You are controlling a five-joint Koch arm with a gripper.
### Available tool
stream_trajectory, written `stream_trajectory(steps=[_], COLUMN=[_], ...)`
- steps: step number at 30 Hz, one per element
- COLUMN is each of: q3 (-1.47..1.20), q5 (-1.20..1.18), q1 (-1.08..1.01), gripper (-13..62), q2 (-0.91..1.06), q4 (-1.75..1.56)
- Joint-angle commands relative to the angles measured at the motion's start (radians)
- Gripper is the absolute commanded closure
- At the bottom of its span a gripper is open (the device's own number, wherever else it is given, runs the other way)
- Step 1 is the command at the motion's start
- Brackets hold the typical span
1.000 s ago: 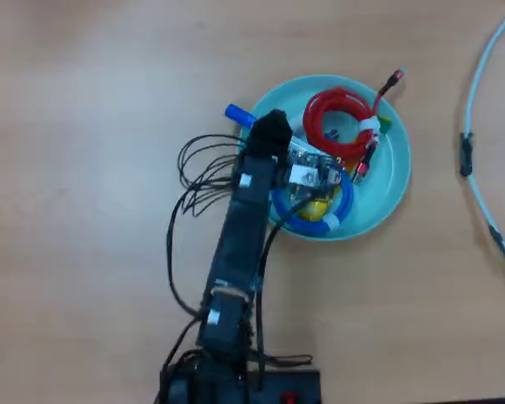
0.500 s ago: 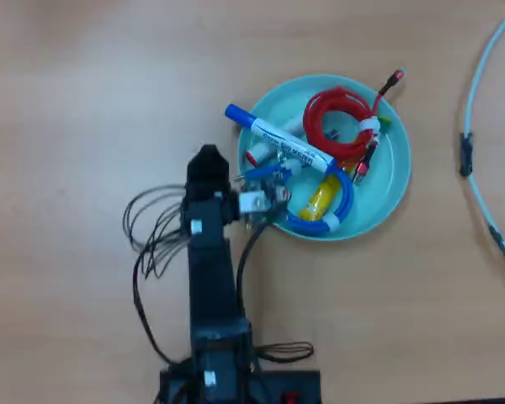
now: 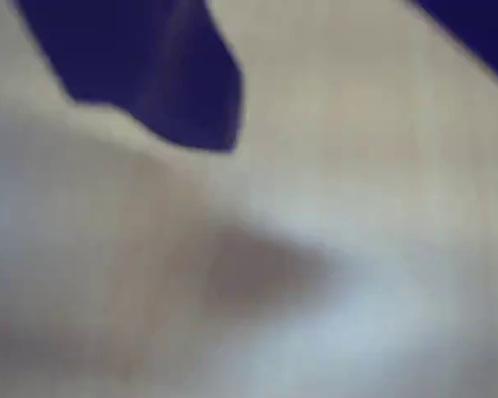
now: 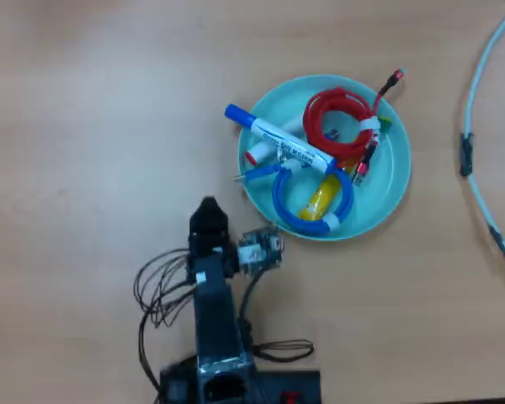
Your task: Pick up the blue pen and put it in the green bowl
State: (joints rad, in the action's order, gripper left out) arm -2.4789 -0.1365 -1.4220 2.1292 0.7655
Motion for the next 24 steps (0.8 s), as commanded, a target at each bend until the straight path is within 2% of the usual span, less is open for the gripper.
stream_trajectory(steps=[1, 8, 24], q3=[-0.026, -0.29, -0.5], q5=[0.006, 0.028, 0.123], q1=[0.0, -0.021, -0.021], gripper=[3.3, 3.3, 3.2], q2=[0.06, 0.249, 0.245], q4=[-0.133, -0.215, -0.339])
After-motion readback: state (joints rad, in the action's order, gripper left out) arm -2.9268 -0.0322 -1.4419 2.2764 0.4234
